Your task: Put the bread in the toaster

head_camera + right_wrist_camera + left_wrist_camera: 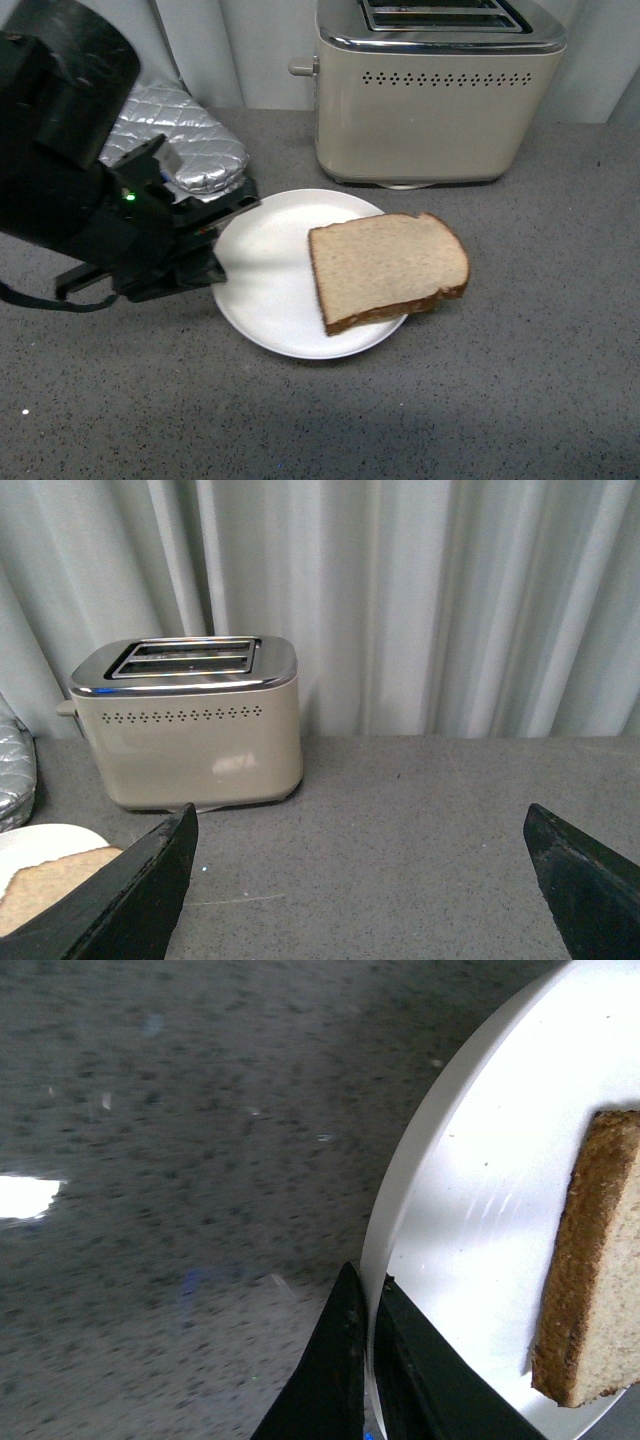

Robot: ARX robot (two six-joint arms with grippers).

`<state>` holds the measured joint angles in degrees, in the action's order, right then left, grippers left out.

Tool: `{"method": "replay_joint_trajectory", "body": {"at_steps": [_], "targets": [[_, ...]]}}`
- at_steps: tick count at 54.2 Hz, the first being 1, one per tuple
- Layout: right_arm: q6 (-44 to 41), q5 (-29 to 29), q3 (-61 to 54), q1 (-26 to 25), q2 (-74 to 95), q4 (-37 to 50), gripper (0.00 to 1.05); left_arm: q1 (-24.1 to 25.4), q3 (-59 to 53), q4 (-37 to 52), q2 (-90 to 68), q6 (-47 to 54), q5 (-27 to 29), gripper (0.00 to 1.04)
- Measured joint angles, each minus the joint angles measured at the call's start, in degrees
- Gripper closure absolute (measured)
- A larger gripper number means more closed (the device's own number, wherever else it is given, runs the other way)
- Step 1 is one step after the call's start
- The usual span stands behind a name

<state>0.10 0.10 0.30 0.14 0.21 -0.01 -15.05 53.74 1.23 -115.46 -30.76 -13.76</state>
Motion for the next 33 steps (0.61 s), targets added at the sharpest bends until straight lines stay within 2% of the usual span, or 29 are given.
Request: {"method": "replay_joint_trajectory", "body": {"at_steps": [20, 32, 33], "targets": [[0.0, 0.0, 0.0, 0.0, 0.0, 0.0, 0.10, -11.2, 13.8, -2.9, -11.6, -4.7, -1.6, 1.02], [0.0, 0.0, 0.0, 0.0, 0.0, 0.0, 0.10, -12.5, 18.7, -5.0, -15.0, -5.5, -0.9, 1.02], [0.0, 0.0, 0.0, 0.0, 0.0, 0.0, 0.10, -12.4, 18.9, -5.5, -15.0, -5.7, -0.7, 0.97]]}}
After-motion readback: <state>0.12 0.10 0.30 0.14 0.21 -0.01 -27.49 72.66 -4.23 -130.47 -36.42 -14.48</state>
